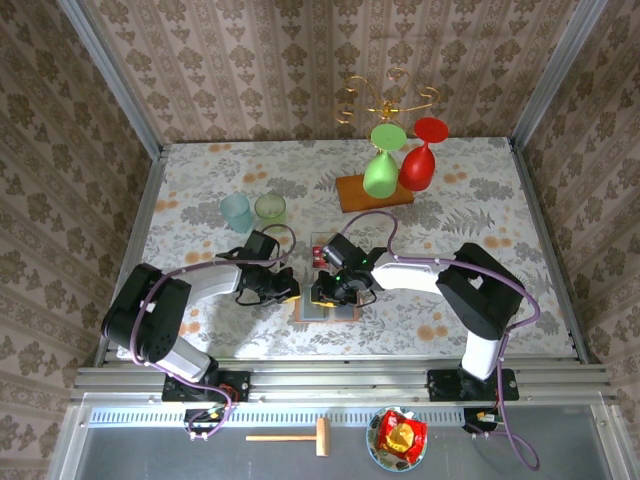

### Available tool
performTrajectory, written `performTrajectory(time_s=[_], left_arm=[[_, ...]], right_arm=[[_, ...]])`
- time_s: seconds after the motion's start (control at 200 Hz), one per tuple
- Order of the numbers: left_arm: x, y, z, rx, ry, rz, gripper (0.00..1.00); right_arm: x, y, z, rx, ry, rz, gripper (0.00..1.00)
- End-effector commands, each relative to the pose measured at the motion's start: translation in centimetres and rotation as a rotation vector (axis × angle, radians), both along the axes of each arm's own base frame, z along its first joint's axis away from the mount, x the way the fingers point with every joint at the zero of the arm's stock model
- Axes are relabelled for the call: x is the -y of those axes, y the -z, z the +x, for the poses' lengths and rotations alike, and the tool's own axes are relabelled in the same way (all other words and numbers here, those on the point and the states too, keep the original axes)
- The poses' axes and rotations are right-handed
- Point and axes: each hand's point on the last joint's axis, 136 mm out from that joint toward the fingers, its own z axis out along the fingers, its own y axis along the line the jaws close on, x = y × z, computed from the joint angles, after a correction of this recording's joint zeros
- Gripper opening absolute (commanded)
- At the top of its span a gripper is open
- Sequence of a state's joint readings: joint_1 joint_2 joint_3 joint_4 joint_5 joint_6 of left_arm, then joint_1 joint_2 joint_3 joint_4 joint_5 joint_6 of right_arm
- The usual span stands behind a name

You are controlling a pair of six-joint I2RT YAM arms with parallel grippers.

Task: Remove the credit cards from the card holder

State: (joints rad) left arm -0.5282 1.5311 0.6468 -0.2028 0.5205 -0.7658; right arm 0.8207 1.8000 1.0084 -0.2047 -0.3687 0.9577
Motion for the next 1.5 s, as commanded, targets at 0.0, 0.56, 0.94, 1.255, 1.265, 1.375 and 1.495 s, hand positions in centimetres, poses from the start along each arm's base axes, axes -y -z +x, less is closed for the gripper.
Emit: performTrajectory(time_s=[0.0,0.56,0.94,1.255,1.265,1.375,1.495], left_arm=[[-1.1,1.2,-0.4,-0.025,0.003,0.064,0.06],[-1.2,0.3,0.1,-0.011,0.005,0.072,0.06],[1.5,-4.5,0.4,0.065,0.001,-0.028,0.23],[3.0,-3.2,-0.1,0.029,-0.007,-0.066,0.29],[3.0,-3.1,-0.1,0.027,-0.007,-0.068,0.29],[3.2,-2.4,-0.2,0.009,-0.005,-0.074,0.29],[3.1,-1.6,-0.6,-0.014,-0.001,-0.054,0.28]], right_arm=[[1.4,0.1,-0.1,0.002,0.027,-0.076,0.25],[2.2,0.1,-0.2,0.0,0.068,-0.01,0.24],[2.0,0.2,0.2,-0.017,0.103,0.107,0.23],[2.2,0.8,0.1,-0.037,0.132,0.158,0.21],[2.2,0.8,0.1,-0.038,0.132,0.159,0.21],[2.1,0.9,0.1,-0.041,0.137,0.172,0.21],[2.2,1.1,0.0,-0.047,0.14,0.173,0.2]])
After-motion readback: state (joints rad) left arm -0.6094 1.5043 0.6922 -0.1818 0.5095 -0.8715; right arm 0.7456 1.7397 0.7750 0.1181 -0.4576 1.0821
